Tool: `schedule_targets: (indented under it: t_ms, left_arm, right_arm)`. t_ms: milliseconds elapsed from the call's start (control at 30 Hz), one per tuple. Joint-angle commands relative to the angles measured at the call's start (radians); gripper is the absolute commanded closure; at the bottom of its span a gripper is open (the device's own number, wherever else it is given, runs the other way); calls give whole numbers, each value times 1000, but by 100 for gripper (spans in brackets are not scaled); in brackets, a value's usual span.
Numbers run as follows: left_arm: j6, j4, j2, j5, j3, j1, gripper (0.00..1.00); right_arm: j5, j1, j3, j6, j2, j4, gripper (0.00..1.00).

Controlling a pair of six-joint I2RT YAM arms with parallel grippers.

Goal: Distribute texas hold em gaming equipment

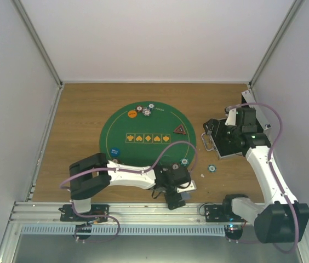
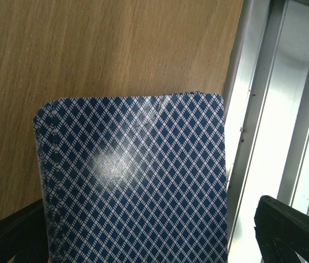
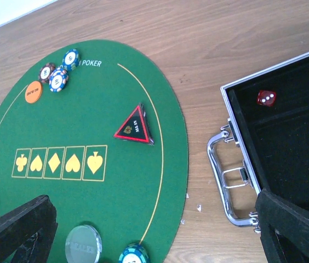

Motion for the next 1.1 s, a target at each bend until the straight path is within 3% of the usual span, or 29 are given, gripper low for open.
schedule_targets:
  t_ms: [0,667,1067]
  left_arm:
    - [6,-20,29,-66,37,-12,2]
    - [8,-81,93,-164,73,-37,22]
    - [13,-118,129,-162,88,-49,16]
  right_arm:
    - [-1,-10,-7,6,-4,26,1]
    - [9,-9,-23,16,-10,37,0]
    - [14,-10,-26,20,-13,37,0]
